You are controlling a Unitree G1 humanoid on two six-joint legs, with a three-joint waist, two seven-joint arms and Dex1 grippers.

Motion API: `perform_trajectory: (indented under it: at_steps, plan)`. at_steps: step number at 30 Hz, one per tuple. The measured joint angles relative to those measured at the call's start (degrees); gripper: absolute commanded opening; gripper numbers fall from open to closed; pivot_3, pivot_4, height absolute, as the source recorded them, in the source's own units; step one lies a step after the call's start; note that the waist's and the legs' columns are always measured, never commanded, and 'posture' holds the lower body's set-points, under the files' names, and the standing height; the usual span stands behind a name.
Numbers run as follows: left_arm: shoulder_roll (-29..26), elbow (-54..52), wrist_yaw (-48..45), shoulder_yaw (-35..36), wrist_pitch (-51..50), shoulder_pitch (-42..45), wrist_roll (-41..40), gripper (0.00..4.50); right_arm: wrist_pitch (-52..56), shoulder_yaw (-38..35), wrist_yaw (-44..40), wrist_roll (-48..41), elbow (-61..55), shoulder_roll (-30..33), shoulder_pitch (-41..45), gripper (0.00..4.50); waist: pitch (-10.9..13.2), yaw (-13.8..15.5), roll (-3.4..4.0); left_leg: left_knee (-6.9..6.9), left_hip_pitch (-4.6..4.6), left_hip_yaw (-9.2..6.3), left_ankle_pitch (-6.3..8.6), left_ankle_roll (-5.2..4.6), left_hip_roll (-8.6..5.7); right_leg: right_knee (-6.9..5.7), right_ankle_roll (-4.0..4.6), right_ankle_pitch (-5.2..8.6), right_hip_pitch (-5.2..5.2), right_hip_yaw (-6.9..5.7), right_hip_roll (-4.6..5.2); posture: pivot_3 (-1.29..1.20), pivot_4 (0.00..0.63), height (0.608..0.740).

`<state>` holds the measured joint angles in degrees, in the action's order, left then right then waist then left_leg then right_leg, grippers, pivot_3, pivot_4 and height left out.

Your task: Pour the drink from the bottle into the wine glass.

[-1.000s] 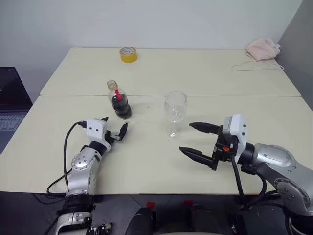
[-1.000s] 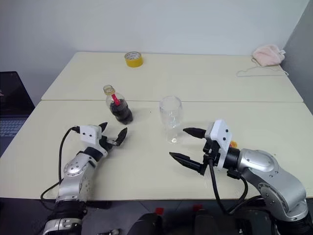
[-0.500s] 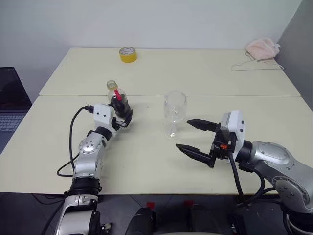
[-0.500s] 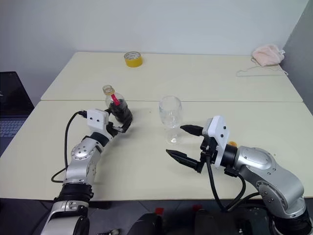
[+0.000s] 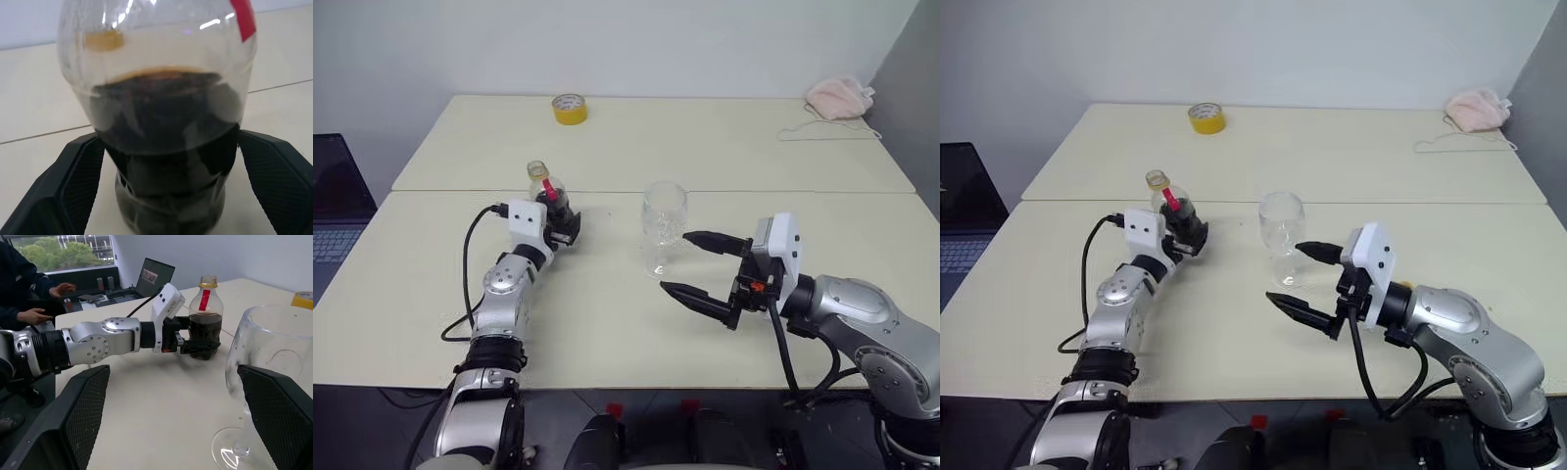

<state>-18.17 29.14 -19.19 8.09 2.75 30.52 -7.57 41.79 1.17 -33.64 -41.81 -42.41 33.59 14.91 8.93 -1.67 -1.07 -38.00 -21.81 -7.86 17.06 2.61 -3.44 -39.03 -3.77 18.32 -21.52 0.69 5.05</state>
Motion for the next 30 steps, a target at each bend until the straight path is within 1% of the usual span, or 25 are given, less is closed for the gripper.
perform_trajectory:
  at_steps: [8,9,10,11,16,20,23,25,30]
  plan:
    - [0.69,0.34,0.29,-0.15,-1.94,1.13,-0.03,4.50,0.06,-0.10,0.32,-0.35,0.00,0.06,0.20,4.46,0.00,0.00,0.00,0.00,0.00,0.00,0.00,0.00,0.00,0.00,0.00,0.00,-0.01,0.00,0.00,0.00,0.150,0.740]
    - [0.69,0.43,0.44,-0.14,-2.15,1.42,-0.03,4.12,0.06,-0.10,0.39,-0.38,-0.01,0.06,0.26,4.50,0.00,-0.01,0.00,0.00,0.00,0.00,0.00,0.00,0.00,0.00,0.00,0.00,-0.01,0.00,0.00,0.00,0.150,0.740]
    - [0.69,0.50,0.62,-0.13,-2.22,1.63,-0.03,3.96,0.07,-0.10,0.47,-0.42,-0.01,0.06,0.28,4.50,0.00,0.00,0.00,0.00,0.00,0.01,0.00,0.00,0.00,-0.01,0.00,0.00,-0.01,0.00,0.00,0.00,0.150,0.740]
    - [0.69,0.52,0.80,-0.11,-2.26,1.79,-0.03,3.69,0.08,-0.10,0.58,-0.44,-0.01,0.05,0.35,4.50,0.00,0.00,0.00,0.00,0.00,0.01,0.00,0.00,0.01,-0.01,0.00,0.00,-0.01,0.00,0.00,0.00,0.150,0.740]
    - [0.80,0.57,1.19,0.22,-2.67,2.00,-0.19,2.15,0.10,-0.10,1.35,-0.49,-0.01,0.00,1.38,4.50,0.00,0.00,0.00,0.00,0.00,0.00,0.00,0.00,0.00,-0.01,0.00,0.00,-0.01,0.00,0.00,0.00,0.150,0.740]
    - [0.93,0.46,1.20,0.61,-3.77,2.13,-0.53,1.41,0.10,-0.09,1.52,-0.50,-0.01,-0.19,1.57,4.50,0.00,-0.01,0.00,0.00,0.01,0.01,0.00,0.00,0.00,-0.01,0.00,0.00,-0.01,0.01,0.00,0.00,0.150,0.740]
    - [0.95,-0.34,1.18,0.78,-5.12,2.06,-1.05,1.13,0.10,-0.09,1.53,-0.49,0.00,-0.31,1.60,4.50,0.00,-0.02,0.00,0.00,0.00,0.01,0.00,0.00,0.00,-0.01,0.00,0.00,-0.01,0.01,0.00,0.00,0.150,0.740]
    - [0.94,-1.55,1.12,0.83,-6.56,1.86,-1.31,1.05,0.10,-0.09,1.59,-0.48,0.00,-0.38,1.62,4.50,0.00,-0.02,-0.01,0.00,-0.01,0.00,0.00,0.00,0.01,-0.01,0.00,0.00,-0.03,0.01,0.00,0.00,0.150,0.740]
    - [0.19,-8.57,-0.57,-1.40,-10.49,2.23,-1.05,1.03,0.07,-0.31,2.42,-0.49,-0.01,-0.72,1.75,4.50,0.04,-0.02,-0.07,-0.04,-0.11,0.00,0.00,0.01,0.00,-0.03,0.00,0.00,-0.10,0.01,0.00,0.00,0.150,0.740]
